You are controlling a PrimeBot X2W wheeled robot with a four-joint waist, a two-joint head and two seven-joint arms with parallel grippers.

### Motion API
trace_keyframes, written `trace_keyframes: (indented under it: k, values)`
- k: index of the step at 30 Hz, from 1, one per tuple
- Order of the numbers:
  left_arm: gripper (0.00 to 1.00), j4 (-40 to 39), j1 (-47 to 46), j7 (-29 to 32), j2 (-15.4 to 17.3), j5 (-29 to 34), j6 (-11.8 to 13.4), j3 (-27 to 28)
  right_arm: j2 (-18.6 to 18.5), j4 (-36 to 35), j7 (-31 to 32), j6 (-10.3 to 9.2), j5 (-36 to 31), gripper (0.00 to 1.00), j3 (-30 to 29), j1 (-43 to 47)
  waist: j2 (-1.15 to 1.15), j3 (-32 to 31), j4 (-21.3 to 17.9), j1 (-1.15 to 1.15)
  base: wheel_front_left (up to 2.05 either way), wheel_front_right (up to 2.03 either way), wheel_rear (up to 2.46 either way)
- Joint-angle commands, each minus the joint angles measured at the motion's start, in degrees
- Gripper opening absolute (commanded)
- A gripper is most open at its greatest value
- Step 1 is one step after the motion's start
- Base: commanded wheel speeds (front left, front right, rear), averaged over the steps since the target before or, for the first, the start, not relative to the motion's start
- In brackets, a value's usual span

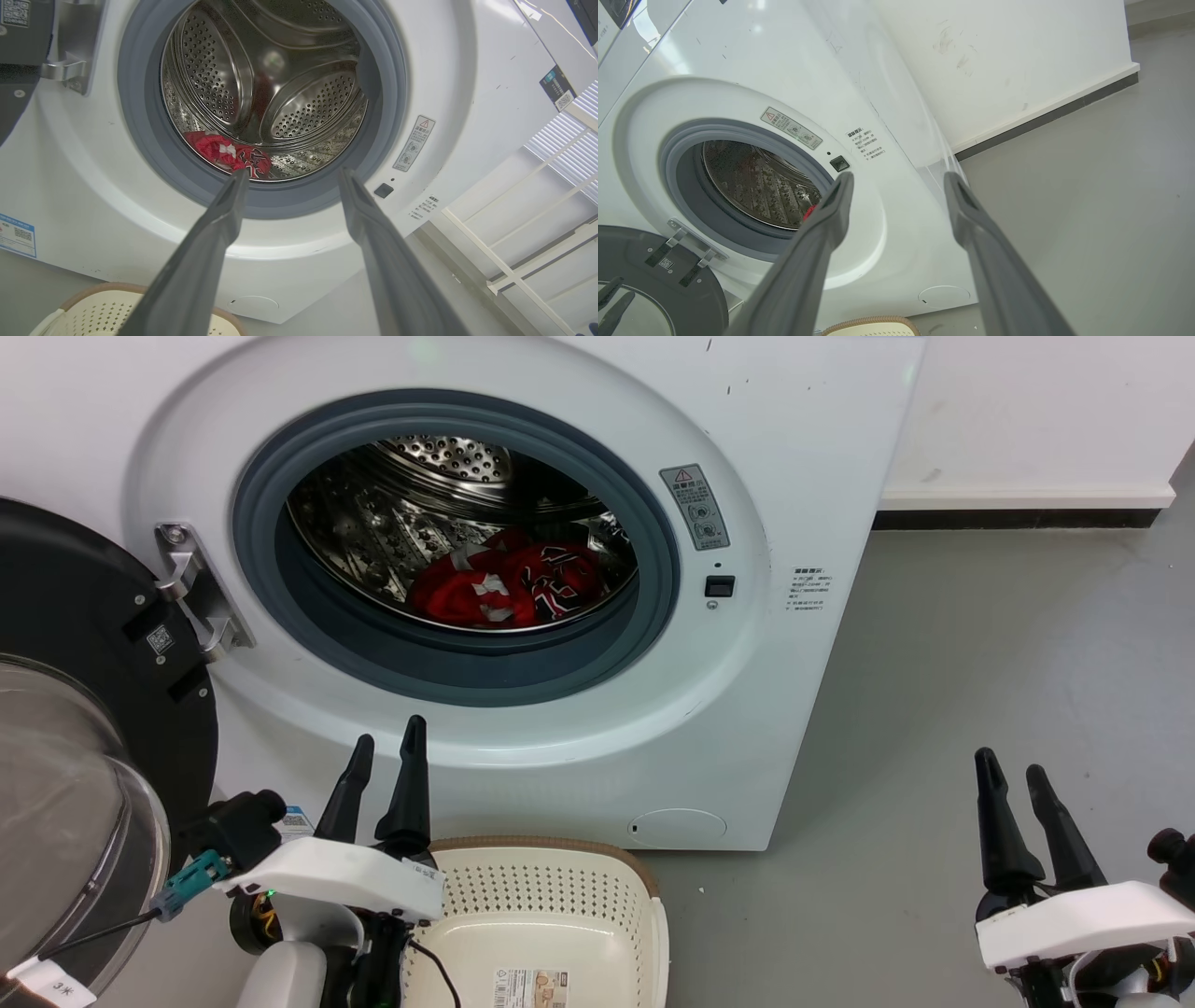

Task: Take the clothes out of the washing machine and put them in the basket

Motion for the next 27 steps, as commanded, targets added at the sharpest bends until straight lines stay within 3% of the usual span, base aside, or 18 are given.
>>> trace_keyframes:
  k: [1, 27]
  values:
    - [1.00, -0.5, -1.6, -0.6, 0.5, 1.8, 0.3, -0.4, 0.0, -1.1, -0.3, 0.00, -2.0, 1.00, 0.2, 0.3, 0.00, 0.0, 0.0, 0.00, 0.00, 0.00, 0.00]
    - [1.00, 2.4, -3.3, -4.4, 1.5, 17.7, 1.6, -3.1, 0.1, -3.7, -1.3, 0.00, -19.5, 1.00, 0.3, 1.9, 0.00, 0.2, 0.4, 0.00, 0.00, 0.00, 0.00]
